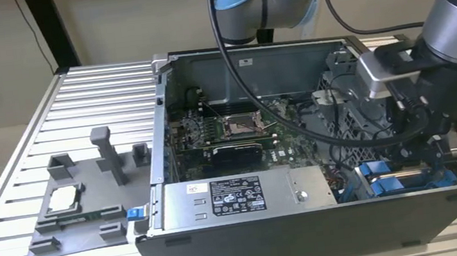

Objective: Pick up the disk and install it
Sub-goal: 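Insert the second disk wire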

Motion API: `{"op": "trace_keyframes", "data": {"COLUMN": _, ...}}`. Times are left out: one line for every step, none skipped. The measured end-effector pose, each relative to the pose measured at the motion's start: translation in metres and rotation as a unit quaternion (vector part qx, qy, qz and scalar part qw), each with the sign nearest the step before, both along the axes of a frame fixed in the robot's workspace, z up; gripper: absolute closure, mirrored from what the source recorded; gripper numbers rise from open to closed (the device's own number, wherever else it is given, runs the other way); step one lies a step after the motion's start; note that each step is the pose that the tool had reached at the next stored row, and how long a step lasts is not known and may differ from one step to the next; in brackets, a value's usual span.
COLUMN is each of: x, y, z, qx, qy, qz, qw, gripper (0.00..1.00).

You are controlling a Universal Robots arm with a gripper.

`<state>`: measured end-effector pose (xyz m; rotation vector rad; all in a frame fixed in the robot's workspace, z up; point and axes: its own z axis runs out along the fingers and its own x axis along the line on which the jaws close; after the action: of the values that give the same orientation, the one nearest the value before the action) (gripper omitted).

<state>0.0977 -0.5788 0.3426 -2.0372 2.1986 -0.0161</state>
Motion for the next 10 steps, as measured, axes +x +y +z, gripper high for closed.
{"op": "trace_keyframes", "data": {"x": -0.0001, "y": 0.0, "z": -0.0002, "qx": 0.0, "qy": -0.0002, "qz": 0.0, "qw": 1.0, "gripper": 1.0}}
{"op": "trace_keyframes", "data": {"x": -0.0001, "y": 0.0, "z": -0.0001, "qx": -0.0001, "qy": -0.0002, "qz": 0.0, "qw": 1.0, "gripper": 1.0}}
{"op": "trace_keyframes", "data": {"x": -0.0002, "y": -0.0001, "z": -0.0002, "qx": -0.0001, "qy": -0.0002, "qz": 0.0, "qw": 1.0, "gripper": 1.0}}
{"op": "trace_keyframes", "data": {"x": -0.0002, "y": 0.0, "z": -0.0004, "qx": 0.0, "qy": -0.0003, "qz": 0.0, "qw": 1.0, "gripper": 1.0}}
{"op": "trace_keyframes", "data": {"x": -0.0002, "y": 0.0, "z": -0.0006, "qx": 0.0002, "qy": -0.0005, "qz": 0.0, "qw": 1.0, "gripper": 1.0}}
{"op": "trace_keyframes", "data": {"x": -0.0002, "y": 0.0, "z": -0.0009, "qx": 0.0004, "qy": -0.0009, "qz": 0.0, "qw": 1.0, "gripper": 1.0}}
{"op": "trace_keyframes", "data": {"x": -0.0002, "y": 0.0, "z": -0.0014, "qx": 0.0006, "qy": -0.0016, "qz": 0.0, "qw": 1.0, "gripper": 1.0}}
{"op": "trace_keyframes", "data": {"x": -0.0002, "y": 0.0, "z": -0.0017, "qx": 0.0006, "qy": -0.0022, "qz": 0.0, "qw": 1.0, "gripper": 1.0}}
{"op": "trace_keyframes", "data": {"x": -0.0002, "y": 0.0, "z": -0.0021, "qx": 0.0005, "qy": -0.0031, "qz": 0.0, "qw": 1.0, "gripper": 1.0}}
{"op": "trace_keyframes", "data": {"x": -0.0002, "y": 0.0, "z": -0.0025, "qx": 0.0005, "qy": -0.004, "qz": 0.0, "qw": 0.99999, "gripper": 1.0}}
